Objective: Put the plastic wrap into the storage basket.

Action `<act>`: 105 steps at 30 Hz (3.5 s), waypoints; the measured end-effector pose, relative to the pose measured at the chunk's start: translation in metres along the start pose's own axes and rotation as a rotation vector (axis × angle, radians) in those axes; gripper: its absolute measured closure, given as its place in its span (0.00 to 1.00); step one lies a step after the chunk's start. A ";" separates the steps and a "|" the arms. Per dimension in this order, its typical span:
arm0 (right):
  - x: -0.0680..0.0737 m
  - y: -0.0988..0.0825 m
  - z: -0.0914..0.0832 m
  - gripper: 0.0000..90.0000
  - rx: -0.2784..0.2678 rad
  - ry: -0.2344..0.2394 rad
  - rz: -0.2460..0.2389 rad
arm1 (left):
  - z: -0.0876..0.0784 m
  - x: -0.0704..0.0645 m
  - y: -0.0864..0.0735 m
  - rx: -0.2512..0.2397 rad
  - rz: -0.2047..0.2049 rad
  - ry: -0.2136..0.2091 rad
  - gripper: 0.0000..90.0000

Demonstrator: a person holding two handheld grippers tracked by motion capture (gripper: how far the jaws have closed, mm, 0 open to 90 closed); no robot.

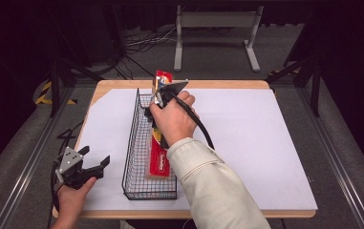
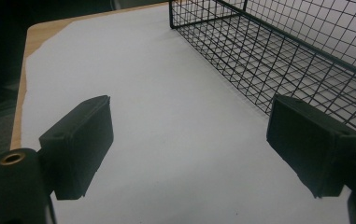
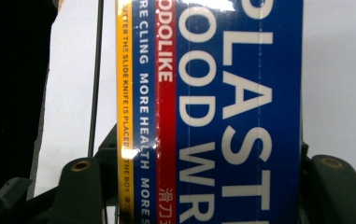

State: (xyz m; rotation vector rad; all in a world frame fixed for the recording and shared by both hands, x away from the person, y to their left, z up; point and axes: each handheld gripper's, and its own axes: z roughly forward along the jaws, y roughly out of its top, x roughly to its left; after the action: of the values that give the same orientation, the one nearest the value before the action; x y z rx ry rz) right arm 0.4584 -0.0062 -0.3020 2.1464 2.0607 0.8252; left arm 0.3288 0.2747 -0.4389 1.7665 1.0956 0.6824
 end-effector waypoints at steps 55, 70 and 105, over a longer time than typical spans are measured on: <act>-0.004 -0.025 0.081 0.43 0.142 -0.149 -0.017 | -0.012 0.001 -0.003 0.013 0.011 0.017 0.16; -0.003 -0.029 0.094 0.43 0.167 -0.169 -0.030 | -0.011 0.002 -0.005 0.016 0.012 0.017 0.16; 0.002 -0.014 0.029 0.29 0.023 -0.052 -0.106 | -0.009 0.001 -0.004 0.019 0.014 0.019 0.16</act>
State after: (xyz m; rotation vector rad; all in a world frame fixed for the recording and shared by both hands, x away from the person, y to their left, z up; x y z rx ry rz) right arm 0.4574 0.0061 -0.3314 2.0271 2.1470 0.7294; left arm 0.3202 0.2797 -0.4383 1.7892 1.1065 0.7007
